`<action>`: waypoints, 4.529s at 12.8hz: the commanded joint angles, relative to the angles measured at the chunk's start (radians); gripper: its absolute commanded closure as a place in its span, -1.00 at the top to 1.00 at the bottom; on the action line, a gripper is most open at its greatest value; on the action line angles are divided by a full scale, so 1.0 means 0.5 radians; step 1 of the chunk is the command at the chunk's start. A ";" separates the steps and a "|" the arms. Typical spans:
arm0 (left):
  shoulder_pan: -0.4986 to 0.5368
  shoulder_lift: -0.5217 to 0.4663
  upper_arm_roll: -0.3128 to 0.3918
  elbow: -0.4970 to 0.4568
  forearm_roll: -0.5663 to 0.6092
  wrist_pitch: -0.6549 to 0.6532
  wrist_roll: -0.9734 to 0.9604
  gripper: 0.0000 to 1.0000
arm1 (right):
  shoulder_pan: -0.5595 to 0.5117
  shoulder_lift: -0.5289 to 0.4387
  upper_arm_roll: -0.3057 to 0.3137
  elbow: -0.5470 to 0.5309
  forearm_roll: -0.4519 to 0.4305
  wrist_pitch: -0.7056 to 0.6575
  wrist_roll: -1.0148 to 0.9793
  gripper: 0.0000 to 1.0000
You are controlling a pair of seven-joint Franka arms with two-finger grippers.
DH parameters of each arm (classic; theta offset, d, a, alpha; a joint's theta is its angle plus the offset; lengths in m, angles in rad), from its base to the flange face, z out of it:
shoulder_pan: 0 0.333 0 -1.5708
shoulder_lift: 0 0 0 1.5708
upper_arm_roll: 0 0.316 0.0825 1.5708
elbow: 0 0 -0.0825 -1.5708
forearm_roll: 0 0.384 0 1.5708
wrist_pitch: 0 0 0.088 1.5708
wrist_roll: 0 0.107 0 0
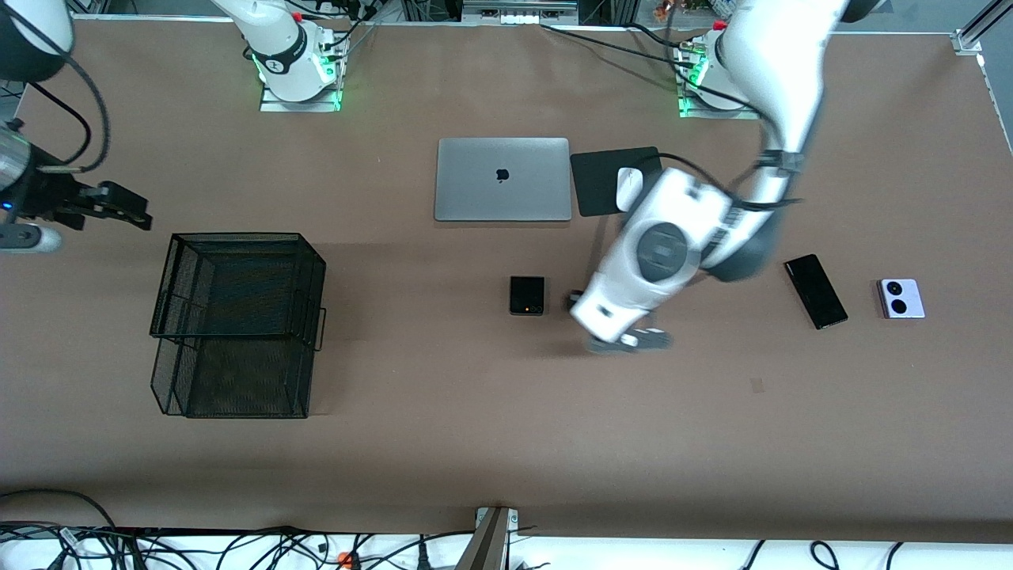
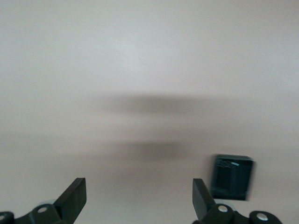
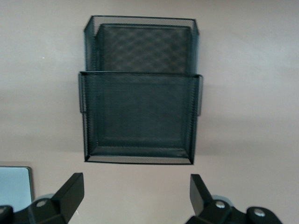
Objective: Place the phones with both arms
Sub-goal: 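Move the left gripper back while the right gripper reaches the flip phone, then lower the right gripper and grasp the small black flip phone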
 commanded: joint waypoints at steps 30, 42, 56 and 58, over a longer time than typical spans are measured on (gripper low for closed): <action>0.522 -1.215 0.420 -0.580 0.146 -0.343 1.153 1.00 | 1.666 1.639 -0.021 0.668 -0.329 1.338 2.165 1.00; 0.552 -1.185 0.442 -0.528 0.137 -0.423 1.144 1.00 | 1.721 1.756 -0.070 0.668 -0.449 1.468 2.199 1.00; 0.549 -1.065 0.445 -0.473 0.158 -0.383 1.147 1.00 | 1.688 1.330 -0.100 0.797 -0.452 0.696 2.059 -1.00; 0.549 -1.047 0.445 -0.467 0.158 -0.383 1.147 1.00 | 1.605 1.116 -0.109 0.727 -0.372 0.414 1.768 -1.00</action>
